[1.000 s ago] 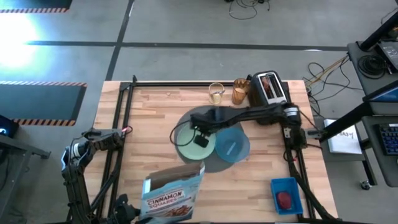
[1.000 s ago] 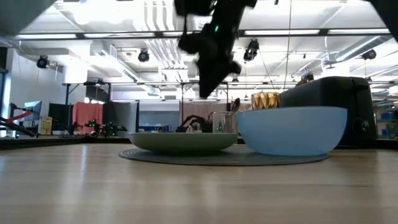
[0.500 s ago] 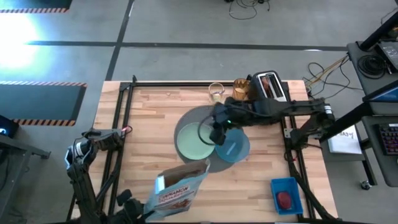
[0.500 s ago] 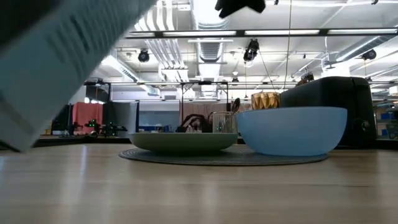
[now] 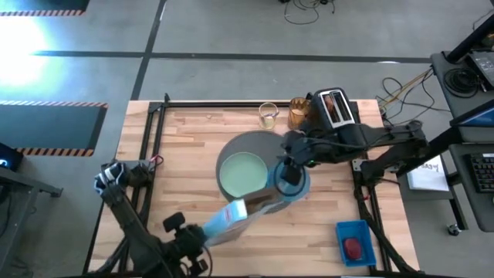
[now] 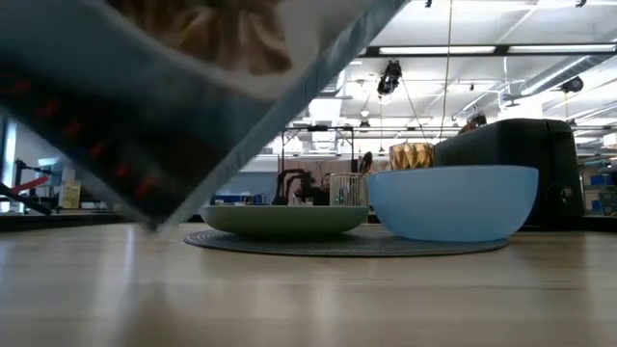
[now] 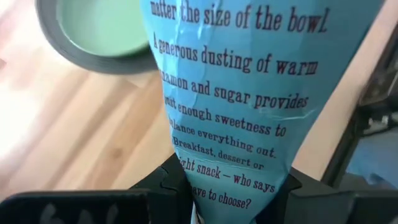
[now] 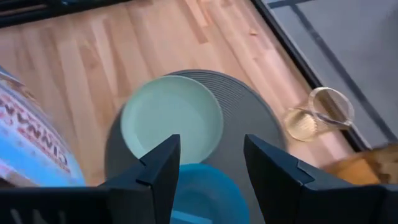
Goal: Arrange a breakfast setting
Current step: Pour the cereal from the cereal box into the blue bowl
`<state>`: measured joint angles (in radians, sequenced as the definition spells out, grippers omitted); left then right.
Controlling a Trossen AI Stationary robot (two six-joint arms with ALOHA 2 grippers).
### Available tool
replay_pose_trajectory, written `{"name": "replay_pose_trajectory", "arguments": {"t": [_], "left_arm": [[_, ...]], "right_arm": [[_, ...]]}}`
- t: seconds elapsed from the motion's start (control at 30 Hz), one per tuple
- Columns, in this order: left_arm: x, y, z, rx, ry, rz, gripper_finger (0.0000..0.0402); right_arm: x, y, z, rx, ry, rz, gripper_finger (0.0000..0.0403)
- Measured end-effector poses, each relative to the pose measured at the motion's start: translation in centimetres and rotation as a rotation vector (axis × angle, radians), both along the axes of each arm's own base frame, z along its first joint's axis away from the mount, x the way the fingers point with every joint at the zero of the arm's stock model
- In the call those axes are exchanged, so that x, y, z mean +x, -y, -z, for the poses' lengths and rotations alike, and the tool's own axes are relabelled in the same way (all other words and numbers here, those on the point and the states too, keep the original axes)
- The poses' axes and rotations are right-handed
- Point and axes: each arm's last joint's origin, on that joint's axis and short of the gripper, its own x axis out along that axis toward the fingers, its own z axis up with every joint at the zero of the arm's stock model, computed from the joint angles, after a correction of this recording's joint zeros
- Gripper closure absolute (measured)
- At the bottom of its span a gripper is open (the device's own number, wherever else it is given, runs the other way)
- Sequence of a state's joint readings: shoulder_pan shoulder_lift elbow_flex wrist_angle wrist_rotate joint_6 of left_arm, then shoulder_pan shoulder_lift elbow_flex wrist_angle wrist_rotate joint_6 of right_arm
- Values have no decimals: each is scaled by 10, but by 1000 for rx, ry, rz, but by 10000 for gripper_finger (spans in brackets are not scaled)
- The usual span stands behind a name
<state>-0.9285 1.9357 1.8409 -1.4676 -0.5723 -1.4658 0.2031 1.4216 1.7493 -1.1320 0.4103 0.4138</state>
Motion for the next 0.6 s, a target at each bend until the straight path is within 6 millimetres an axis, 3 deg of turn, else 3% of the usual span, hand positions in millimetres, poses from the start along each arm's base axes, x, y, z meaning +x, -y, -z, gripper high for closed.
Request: {"name": "replay_pose_trajectory", "arguments": {"t": [0.37,0.6], "left_arm": [[31,-35,-60,-78,-69,107,307],[50,-58,-75,-133,-75,108,308]], "right_arm": [[-35,9,-19,-83,26,73,239],[-54,14,-28,-100,45,90,243]]}}
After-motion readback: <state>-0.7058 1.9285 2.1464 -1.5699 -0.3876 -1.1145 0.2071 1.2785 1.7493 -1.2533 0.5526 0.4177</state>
